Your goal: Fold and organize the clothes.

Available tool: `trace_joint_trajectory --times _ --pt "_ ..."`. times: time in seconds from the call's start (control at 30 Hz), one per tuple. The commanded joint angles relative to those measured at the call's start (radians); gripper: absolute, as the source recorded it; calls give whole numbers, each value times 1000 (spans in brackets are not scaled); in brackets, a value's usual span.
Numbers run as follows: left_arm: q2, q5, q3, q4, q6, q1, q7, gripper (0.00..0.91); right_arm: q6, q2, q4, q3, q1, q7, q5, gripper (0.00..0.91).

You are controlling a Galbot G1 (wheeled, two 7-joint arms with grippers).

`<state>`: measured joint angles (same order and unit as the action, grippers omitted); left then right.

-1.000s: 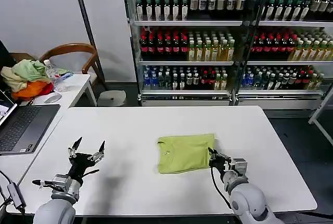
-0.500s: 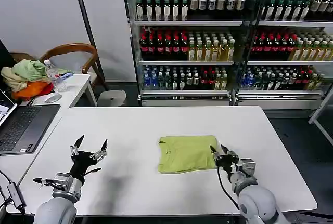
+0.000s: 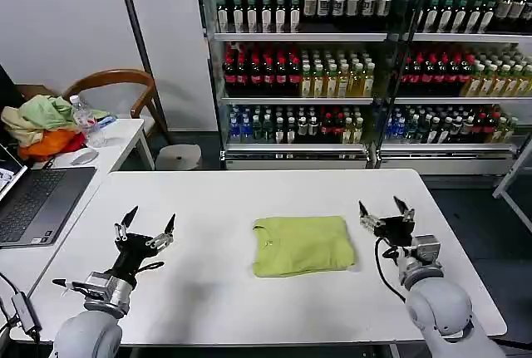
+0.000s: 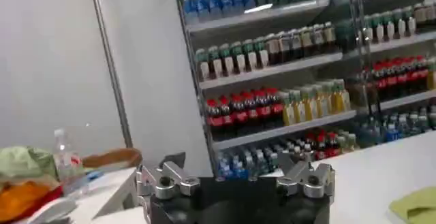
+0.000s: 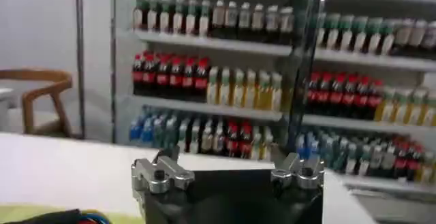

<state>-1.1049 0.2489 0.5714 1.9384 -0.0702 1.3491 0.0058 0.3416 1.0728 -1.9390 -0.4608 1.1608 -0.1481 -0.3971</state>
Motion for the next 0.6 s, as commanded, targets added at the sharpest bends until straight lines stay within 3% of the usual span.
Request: trace_joint_trajectory --times 0.03,0.43,0.53,0.6 --pt "2 -36 -8 -10 40 -29 0 907 -144 -1 104 -52 -51 59 73 907" --pt "10 -23 -14 -21 38 -64 -1 907 -108 4 139 -34 -88 60 90 907" --pt "10 -23 -13 -36 67 -76 7 907 -142 2 157 -33 -101 99 116 907" --pt "9 -25 -11 -37 39 -82 4 907 -150 1 172 -35 -109 120 119 907"
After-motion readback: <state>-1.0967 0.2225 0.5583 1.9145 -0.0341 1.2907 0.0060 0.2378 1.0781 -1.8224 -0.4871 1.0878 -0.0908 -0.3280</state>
